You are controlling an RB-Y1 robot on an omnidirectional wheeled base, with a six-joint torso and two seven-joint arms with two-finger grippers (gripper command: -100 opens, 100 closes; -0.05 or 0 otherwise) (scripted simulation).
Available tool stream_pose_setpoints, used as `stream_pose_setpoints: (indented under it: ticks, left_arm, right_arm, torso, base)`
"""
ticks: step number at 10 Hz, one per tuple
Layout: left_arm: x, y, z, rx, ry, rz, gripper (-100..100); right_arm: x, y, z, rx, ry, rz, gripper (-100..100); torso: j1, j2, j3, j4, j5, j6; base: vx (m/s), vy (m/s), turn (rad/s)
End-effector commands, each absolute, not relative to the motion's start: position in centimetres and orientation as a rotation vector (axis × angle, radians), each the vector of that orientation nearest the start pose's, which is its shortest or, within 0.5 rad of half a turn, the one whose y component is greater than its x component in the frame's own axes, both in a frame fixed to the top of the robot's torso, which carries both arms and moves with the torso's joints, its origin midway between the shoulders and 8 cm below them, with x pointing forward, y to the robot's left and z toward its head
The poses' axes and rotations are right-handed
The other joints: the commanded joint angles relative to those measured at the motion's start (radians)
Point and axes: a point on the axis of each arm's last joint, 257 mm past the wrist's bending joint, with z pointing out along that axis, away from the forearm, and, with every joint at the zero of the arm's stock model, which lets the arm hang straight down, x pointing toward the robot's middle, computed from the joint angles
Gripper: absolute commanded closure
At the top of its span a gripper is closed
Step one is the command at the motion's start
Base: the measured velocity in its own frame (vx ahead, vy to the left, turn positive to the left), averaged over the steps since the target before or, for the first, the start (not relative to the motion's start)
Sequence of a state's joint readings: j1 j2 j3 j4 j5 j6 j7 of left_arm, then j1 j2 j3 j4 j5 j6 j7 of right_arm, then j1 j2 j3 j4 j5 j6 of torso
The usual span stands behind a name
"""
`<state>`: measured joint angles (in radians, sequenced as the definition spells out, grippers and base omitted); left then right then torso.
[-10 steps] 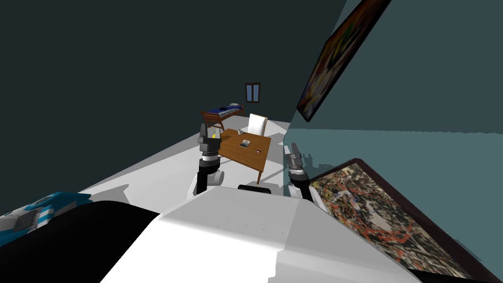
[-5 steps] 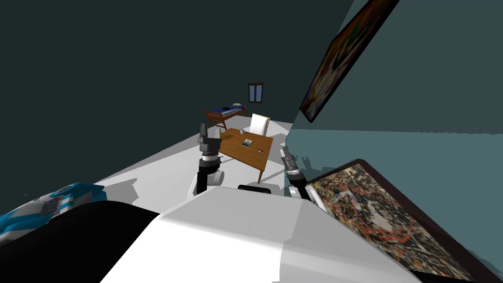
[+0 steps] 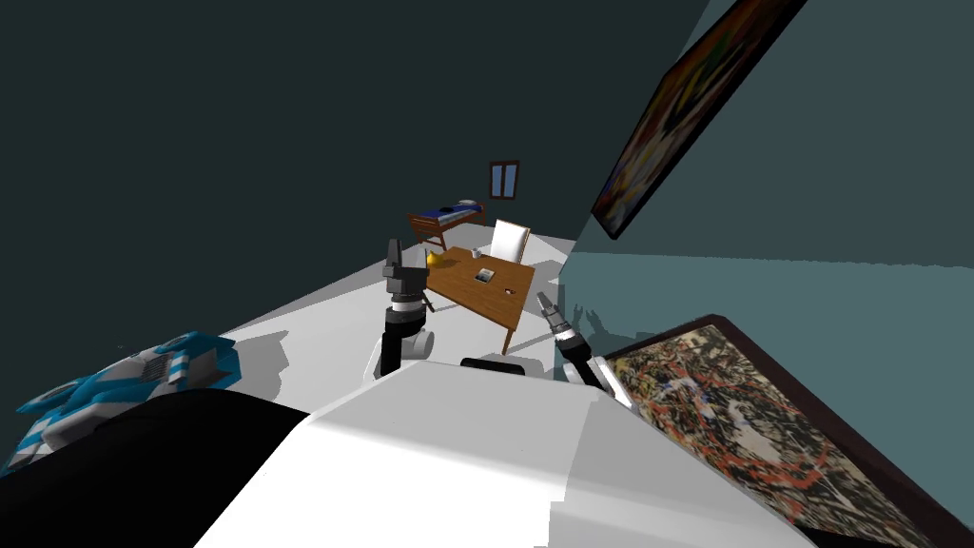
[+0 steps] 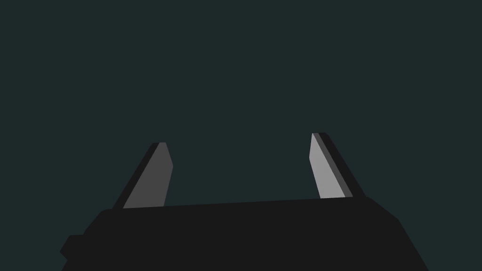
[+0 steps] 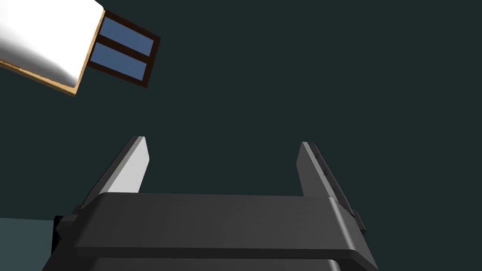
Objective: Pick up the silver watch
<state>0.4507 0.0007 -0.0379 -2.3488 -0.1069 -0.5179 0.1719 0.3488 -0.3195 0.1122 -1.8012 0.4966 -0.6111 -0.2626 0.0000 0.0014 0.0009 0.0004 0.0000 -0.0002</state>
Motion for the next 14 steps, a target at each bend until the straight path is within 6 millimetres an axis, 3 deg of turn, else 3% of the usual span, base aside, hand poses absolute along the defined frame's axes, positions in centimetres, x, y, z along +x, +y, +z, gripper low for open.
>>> stream_pose_setpoints:
  ticks: [1, 5, 6, 10, 11, 14]
  left_arm:
    - [33.1, 24.5, 7.2, -0.549, 0.548, -1.478, 0]
    - [33.1, 24.5, 7.2, -0.549, 0.548, -1.478, 0]
    - [33.1, 24.5, 7.2, -0.549, 0.548, -1.478, 0]
    - [33.1, 24.5, 7.2, -0.549, 0.548, -1.478, 0]
    - [33.1, 24.5, 7.2, -0.549, 0.548, -1.478, 0]
    - [33.1, 24.5, 7.2, -0.549, 0.548, -1.478, 0]
  right_arm:
    - [40.2, -18.2, -19.2, 0.355, 1.404, 1.257, -100]
    - [40.5, -19.0, -24.8, 0.291, 1.58, 1.161, -100]
    - [40.5, -19.0, -24.8, 0.291, 1.58, 1.161, -100]
    - [40.4, -21.0, -30.4, 0.224, 1.751, 1.048, -100]
    - [40.4, -21.1, -30.5, 0.226, 1.754, 1.046, -100]
    - [40.4, -23.5, -34.3, 0.15, 1.887, 0.936, -100]
  torso:
    - [0.0, 0.0, 0.0, 0.0, 0.0, 0.0]
    - [0.0, 0.0, 0.0, 0.0, 0.0, 0.0]
    - [0.0, 0.0, 0.0, 0.0, 0.0, 0.001]
    - [0.0, -0.001, 0.0, 0.0, 0.0, 0.0]
    - [0.0, -0.001, 0.0, 0.0, 0.0, 0.001]
    - [0.0, -0.001, -0.001, 0.0, 0.0, 0.001]
  base:
    - [-0.02, 0.004, 0.088]
    - [-0.024, 0.012, 0.141]
    - [-0.006, 0.003, -0.032]
    - [-0.014, 0.01, 0.165]
    - [-0.006, 0.002, -0.034]
    - [-0.01, 0.012, 0.198]
